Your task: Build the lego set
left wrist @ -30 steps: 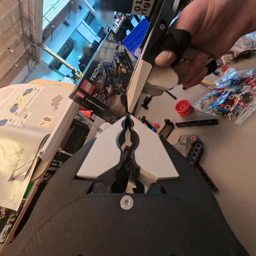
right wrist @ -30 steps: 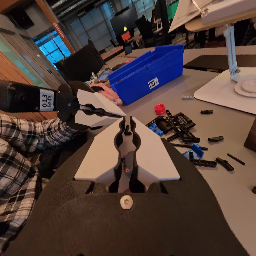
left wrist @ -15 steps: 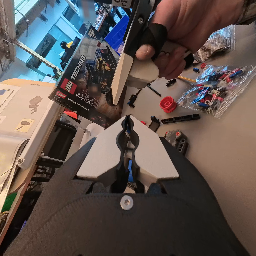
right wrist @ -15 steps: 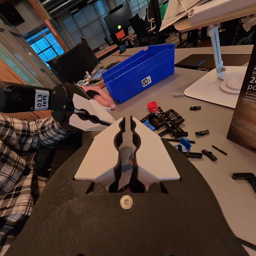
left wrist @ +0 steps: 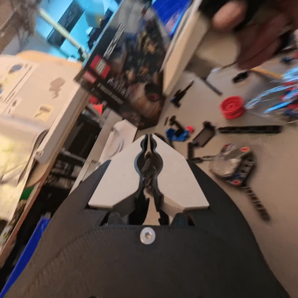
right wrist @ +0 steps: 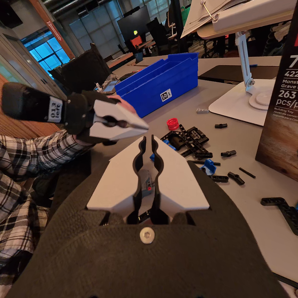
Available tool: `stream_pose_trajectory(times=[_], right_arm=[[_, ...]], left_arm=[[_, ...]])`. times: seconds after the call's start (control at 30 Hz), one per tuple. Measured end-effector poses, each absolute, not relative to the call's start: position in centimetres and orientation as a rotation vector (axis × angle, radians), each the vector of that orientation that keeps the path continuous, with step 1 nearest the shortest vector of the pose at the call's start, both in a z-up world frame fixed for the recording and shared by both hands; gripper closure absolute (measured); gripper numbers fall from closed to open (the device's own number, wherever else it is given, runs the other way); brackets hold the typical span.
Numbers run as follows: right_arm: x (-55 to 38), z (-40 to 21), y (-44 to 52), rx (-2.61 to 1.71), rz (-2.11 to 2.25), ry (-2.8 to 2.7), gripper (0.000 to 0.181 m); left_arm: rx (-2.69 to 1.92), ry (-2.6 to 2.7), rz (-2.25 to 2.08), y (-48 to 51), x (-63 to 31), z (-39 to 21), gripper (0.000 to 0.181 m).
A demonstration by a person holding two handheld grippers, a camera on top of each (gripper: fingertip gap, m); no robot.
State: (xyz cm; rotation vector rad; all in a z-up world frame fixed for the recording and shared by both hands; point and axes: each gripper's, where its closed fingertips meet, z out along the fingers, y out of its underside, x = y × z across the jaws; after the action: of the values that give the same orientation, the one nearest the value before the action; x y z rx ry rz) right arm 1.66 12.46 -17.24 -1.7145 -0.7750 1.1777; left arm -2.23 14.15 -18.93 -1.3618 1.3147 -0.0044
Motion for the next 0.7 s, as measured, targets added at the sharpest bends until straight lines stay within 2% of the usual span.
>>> stream_pose_trajectory(times=[0.2,0.33,0.4,0.53,0.6,0.7], right_arm=[[2.1,-17.0,12.5,-1.699,1.167,-0.770,0.177],[1.9,-17.3,12.6,-1.704,1.156,-0.779,0.178],[1.8,-17.6,12.6,-1.713,1.152,-0.788,0.178],[1.8,-17.5,12.5,-1.706,1.150,-0.795,0.178],[2.0,-17.6,12.6,-1.708,1.147,-0.791,0.178],[2.2,-17.3,12.7,-1.699,1.164,-0.775,0.178]], left_arm=[[-1.658,1.122,0.044,21.1,-8.3,-20.7,0.155],[-1.779,0.999,0.070,25.0,-11.0,-20.9,0.150],[-1.819,0.905,0.055,27.4,-11.8,-20.6,0.155],[-1.936,0.637,-0.116,32.7,-13.0,-21.2,0.138],[-1.987,0.465,-0.192,35.4,-14.4,-21.8,0.122],[-1.991,0.206,-0.391,37.9,-16.1,-21.8,0.125]])
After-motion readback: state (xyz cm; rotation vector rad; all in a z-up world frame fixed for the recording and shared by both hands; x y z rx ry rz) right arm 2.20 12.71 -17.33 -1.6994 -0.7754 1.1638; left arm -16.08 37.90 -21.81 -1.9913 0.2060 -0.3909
